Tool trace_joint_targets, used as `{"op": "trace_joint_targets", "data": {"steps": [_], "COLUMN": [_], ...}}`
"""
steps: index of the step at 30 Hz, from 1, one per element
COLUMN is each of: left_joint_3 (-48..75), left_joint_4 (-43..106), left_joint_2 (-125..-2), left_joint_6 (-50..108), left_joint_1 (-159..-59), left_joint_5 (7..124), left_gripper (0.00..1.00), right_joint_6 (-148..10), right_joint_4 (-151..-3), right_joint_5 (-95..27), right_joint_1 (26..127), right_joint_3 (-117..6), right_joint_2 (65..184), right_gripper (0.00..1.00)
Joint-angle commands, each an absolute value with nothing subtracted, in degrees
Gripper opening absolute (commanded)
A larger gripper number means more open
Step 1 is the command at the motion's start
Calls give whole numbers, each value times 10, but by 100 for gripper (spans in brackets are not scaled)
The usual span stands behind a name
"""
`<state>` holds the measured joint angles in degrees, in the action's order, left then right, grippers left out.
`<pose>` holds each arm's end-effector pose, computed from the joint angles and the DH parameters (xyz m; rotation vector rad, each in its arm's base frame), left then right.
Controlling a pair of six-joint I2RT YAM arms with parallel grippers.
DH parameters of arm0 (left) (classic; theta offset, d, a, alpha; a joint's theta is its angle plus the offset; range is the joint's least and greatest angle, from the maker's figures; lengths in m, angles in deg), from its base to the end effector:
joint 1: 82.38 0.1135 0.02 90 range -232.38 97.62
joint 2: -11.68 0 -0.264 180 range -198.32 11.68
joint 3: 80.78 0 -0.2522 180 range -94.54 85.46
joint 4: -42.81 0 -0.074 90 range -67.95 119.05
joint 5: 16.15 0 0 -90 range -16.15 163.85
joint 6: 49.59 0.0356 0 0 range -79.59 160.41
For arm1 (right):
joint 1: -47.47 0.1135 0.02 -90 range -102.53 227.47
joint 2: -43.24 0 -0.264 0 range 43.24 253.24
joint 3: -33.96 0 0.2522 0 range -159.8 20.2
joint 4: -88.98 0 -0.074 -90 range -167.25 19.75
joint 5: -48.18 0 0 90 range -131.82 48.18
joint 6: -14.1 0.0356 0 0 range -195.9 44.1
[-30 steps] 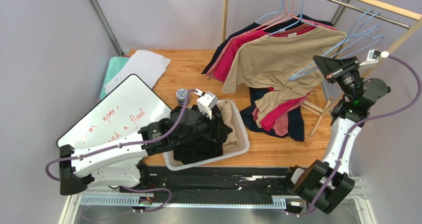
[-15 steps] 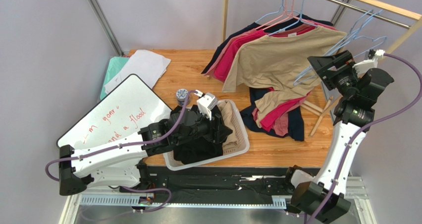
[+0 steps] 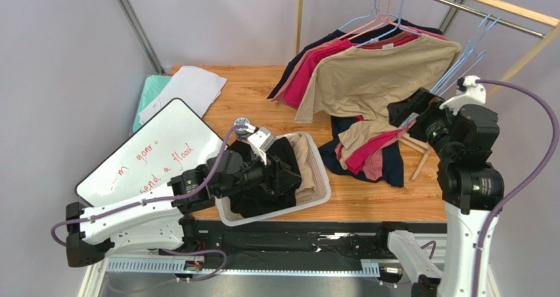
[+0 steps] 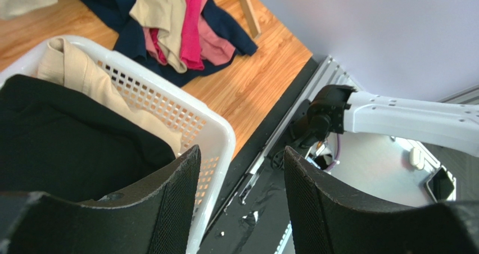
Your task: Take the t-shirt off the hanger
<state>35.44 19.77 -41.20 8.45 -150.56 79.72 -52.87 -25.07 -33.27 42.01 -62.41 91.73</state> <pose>0.0834 -0.1985 0.3487 0.5254 1.8645 -1.1352 0.1180 -0.0060 0.4644 0.3666 1.8619 0.3500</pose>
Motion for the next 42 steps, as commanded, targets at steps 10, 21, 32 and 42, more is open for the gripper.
{"op": "trace_joint_targets", "data": {"steps": [10,21,32,42], "left_joint_3": [401,422,674,868], "left_joint_4": [205,148,252,408], "left_joint_2": [-325,-274,-14,103], "left_joint_6": [80,65,-36,-97], "left_joint_1": [-1508,-1508,-1509,-1510], "left_joint_5": [808,864,809,692], "left_gripper": [62,62,64,64], "right_joint_6": [-488,-487,-386,-255], "right_joint_4": [-77,-425,-747,-569], "right_joint_5": [-746,-581,-488,-595], "right_joint_1": [900,1071,1071,1071], "right_joint_3": [-631,-428,-77,108], "right_joint_2": [960,983,776,407], "right_gripper": [100,100,100,100]}}
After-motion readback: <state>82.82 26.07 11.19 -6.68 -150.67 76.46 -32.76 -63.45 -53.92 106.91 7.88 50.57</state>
